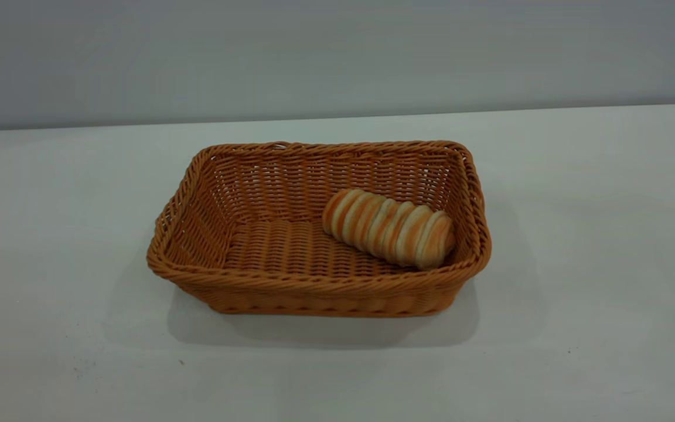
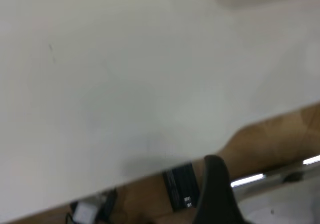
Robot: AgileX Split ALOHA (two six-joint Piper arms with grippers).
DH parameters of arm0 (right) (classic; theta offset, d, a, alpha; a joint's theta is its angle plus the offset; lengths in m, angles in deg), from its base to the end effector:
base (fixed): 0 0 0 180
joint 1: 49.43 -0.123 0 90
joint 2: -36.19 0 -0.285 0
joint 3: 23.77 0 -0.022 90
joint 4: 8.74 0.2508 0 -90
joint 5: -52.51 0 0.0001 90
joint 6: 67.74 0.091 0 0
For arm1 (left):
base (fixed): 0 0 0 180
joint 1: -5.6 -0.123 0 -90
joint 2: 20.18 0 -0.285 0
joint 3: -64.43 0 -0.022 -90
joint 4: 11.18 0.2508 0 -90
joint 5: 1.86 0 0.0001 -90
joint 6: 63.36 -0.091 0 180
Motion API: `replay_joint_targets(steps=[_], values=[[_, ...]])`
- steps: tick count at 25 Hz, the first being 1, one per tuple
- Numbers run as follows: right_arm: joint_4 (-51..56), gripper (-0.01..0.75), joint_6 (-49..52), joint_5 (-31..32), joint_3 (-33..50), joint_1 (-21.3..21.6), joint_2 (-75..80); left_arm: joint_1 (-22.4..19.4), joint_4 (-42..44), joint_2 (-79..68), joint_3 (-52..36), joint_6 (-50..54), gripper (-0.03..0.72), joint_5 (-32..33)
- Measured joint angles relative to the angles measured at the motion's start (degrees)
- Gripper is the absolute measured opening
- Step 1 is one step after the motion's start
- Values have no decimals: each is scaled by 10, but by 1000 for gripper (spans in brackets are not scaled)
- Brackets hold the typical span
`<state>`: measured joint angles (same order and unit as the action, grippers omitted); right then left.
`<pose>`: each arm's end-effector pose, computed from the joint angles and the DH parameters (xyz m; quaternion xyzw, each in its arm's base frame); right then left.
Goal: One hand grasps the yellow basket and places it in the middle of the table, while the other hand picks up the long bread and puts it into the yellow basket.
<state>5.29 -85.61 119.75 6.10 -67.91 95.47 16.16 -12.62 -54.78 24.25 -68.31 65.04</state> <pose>0.1274 0.0641 0.3128 -0.2810 0.9303 0.1210 0.2024 0.0566 -0.0127 0.3005 0.1266 0.9360 -0.0286 0.3272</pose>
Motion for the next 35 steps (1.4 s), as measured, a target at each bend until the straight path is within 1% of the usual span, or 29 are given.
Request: replay_joint_targets(steps=[4, 8, 16, 25, 27, 29, 31, 33, 35], values=[[-35, 556, 35, -31, 113, 0, -99, 0, 0, 69, -62, 1, 575, -3], [-81, 556, 81, -37, 191, 0, -169, 0, 0, 114, -81, 1, 575, -24], [-99, 555, 100, -36, 203, 0, -254, 0, -15, 128, -90, 1, 575, -26], [-100, 553, 100, -36, 203, 2, -267, 0, -15, 128, -90, 1, 575, -26], [-97, 553, 101, -36, 203, 24, -289, -1, -15, 131, -90, 1, 575, -26], [-92, 553, 101, -36, 203, 71, -328, -15, -15, 139, -90, 1, 575, -26], [-91, 553, 101, -34, 203, 119, -379, -45, -16, 150, -90, 1, 575, -26], [-91, 553, 101, -33, 203, 155, -427, -79, -16, 167, -90, 1, 575, -26], [-91, 553, 101, -30, 203, 181, -474, -103, -16, 191, -90, 1, 575, -25]])
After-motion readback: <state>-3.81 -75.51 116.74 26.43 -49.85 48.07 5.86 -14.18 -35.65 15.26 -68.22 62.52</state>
